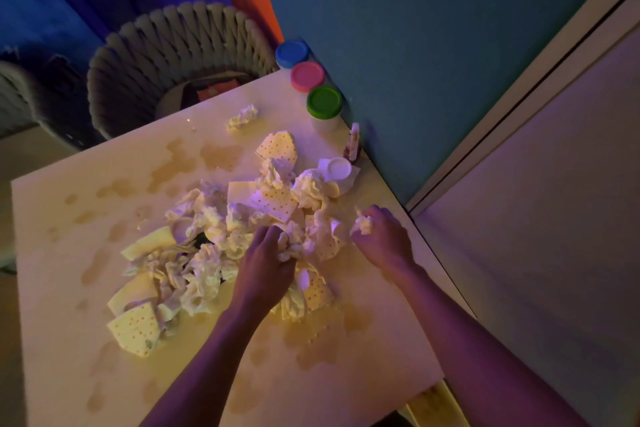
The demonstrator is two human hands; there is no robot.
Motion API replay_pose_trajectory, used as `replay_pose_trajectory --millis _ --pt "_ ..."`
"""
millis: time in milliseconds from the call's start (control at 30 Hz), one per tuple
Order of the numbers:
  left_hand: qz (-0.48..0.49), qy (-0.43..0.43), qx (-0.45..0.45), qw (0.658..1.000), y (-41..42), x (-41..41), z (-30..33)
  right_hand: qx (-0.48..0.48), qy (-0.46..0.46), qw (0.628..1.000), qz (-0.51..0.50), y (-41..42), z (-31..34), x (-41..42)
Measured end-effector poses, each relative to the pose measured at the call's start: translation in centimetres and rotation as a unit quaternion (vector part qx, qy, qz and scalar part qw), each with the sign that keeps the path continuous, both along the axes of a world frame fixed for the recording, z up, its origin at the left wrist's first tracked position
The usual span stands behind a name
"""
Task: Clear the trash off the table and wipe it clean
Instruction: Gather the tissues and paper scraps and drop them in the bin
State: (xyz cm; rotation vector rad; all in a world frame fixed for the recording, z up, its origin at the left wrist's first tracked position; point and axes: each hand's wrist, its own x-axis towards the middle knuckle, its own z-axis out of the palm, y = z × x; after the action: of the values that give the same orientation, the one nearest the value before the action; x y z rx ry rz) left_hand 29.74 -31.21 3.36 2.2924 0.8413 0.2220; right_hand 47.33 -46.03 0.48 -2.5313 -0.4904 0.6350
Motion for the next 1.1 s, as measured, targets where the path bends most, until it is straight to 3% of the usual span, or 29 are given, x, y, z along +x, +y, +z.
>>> replay_pose_trajectory --millis 133,333,633,867,1100 --pt "-0.069 0.084 0.039 0.993 -0.1 -0.6 -1.0 0.020 0.057 0.998 0.034 0.0 1.4 -2.6" --pt "-0.138 0.136 0.068 0.979 -0.8 -1.4 -2.6 -0.018 0.095 0.988 0.121 0.6 2.9 -6.3" --pt "-0.171 0.178 0.105 0.963 -1.9 -0.7 -3.1 -0.063 0.099 0.990 0.080 -0.1 1.3 -8.8" --pt "-0.175 0.214 0.112 0.955 -2.0 -0.1 -4.1 -0.043 0.066 0.996 0.033 -0.4 1.5 -7.7" --pt "-0.177 0.196 0.117 0.957 -1.9 -0.1 -3.4 -0.008 0.073 0.994 0.076 1.8 2.8 -6.1"
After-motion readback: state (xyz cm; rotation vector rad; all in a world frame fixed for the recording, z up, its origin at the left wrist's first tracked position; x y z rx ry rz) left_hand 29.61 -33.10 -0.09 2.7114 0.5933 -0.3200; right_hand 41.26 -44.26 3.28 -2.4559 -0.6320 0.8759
